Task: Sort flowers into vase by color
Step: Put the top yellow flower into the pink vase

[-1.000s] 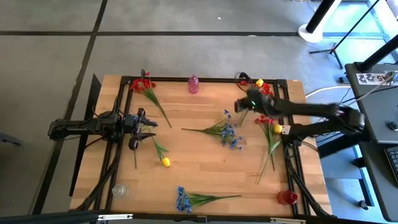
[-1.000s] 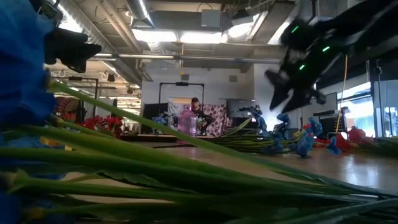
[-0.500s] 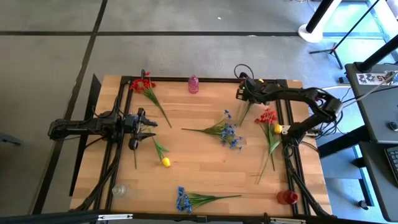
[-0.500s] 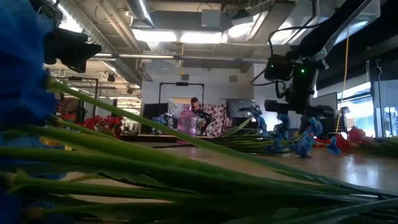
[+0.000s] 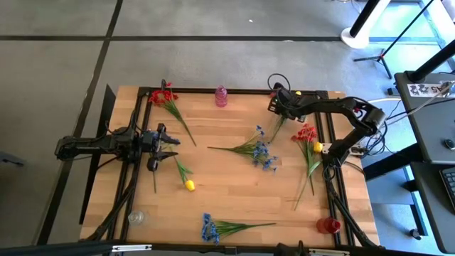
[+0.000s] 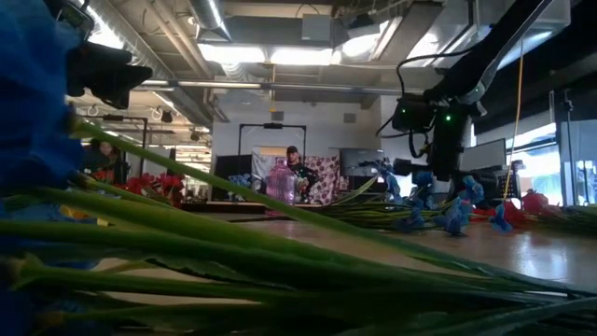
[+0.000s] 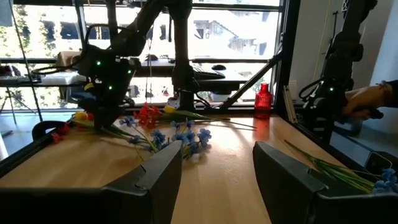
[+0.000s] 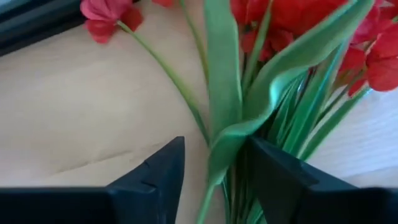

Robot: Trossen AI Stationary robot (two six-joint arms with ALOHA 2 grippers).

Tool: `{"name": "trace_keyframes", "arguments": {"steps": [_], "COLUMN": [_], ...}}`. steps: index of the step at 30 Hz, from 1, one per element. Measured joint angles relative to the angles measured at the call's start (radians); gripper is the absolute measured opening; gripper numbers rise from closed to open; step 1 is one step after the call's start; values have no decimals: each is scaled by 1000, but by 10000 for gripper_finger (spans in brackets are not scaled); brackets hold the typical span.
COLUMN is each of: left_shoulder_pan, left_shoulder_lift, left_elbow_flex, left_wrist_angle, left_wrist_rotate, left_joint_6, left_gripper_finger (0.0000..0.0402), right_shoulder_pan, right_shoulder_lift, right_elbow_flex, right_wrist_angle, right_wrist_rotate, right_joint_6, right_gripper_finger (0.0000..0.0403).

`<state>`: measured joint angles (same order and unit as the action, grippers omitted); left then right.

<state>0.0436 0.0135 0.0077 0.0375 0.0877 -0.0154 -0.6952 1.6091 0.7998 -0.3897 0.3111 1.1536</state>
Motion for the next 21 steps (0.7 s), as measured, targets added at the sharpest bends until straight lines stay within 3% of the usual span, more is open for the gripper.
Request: {"name": "trace_keyframes", "arguments": {"steps": [10,16,21], "left_shoulder_pan": [0,0,0], "left_shoulder_lift": [0,0,0], "left_elbow_flex": [0,1,1], "left_wrist_angle": [3,106,194], "left_wrist_rotate": [0,33,50], "left_joint_6": [0,-54,-24], "left_gripper_finger": [192,192,192], "right_shoulder_pan": [33,156,337], "right_shoulder_lift": [-40,-141,-187], "right_elbow_flex": [0,26,40], "right_wrist_angle": [40,153,461], "right_wrist_rotate": [105,148,200], "right_joint_6": [-33,-208,-498], "right_gripper_finger": [14,29,8]}}
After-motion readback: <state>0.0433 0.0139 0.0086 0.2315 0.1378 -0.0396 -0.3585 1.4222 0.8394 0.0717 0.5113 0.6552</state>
